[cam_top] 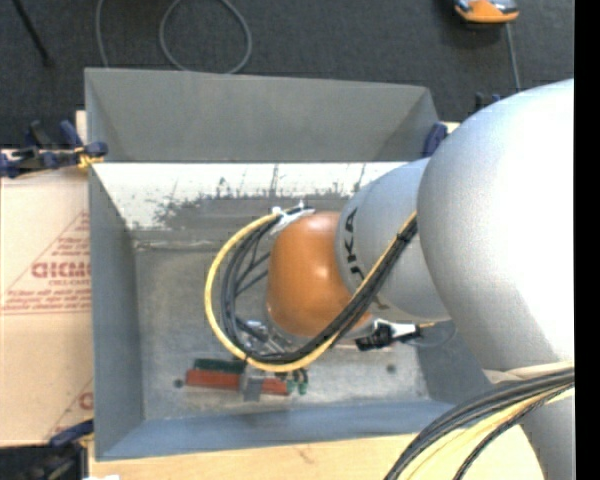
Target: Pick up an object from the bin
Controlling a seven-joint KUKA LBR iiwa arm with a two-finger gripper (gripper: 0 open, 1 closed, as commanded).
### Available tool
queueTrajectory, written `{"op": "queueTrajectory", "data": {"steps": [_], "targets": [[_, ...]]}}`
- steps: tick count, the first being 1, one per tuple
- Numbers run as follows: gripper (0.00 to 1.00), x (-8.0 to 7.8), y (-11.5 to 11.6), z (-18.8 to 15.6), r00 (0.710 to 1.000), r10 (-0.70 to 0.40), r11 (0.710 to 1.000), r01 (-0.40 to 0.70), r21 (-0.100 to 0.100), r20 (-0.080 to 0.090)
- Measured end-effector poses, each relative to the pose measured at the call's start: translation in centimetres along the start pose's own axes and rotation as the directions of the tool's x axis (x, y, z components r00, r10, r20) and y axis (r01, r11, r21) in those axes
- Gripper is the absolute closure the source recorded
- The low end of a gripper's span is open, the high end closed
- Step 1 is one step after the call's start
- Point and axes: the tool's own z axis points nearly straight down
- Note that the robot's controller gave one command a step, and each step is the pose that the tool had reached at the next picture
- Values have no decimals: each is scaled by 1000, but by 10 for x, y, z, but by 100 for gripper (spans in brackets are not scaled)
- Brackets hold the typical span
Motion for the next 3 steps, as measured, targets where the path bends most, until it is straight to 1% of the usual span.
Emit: {"op": "queueTrajectory", "data": {"steps": [1,2,3], "targets": [[100,-1,49,-67,1000,-12,1000,12,-5,-2],[100,-44,64,-291,896,-444,896,444,-2,3],[100,13,53,-181,792,-611,792,611,-7,-13]]}}
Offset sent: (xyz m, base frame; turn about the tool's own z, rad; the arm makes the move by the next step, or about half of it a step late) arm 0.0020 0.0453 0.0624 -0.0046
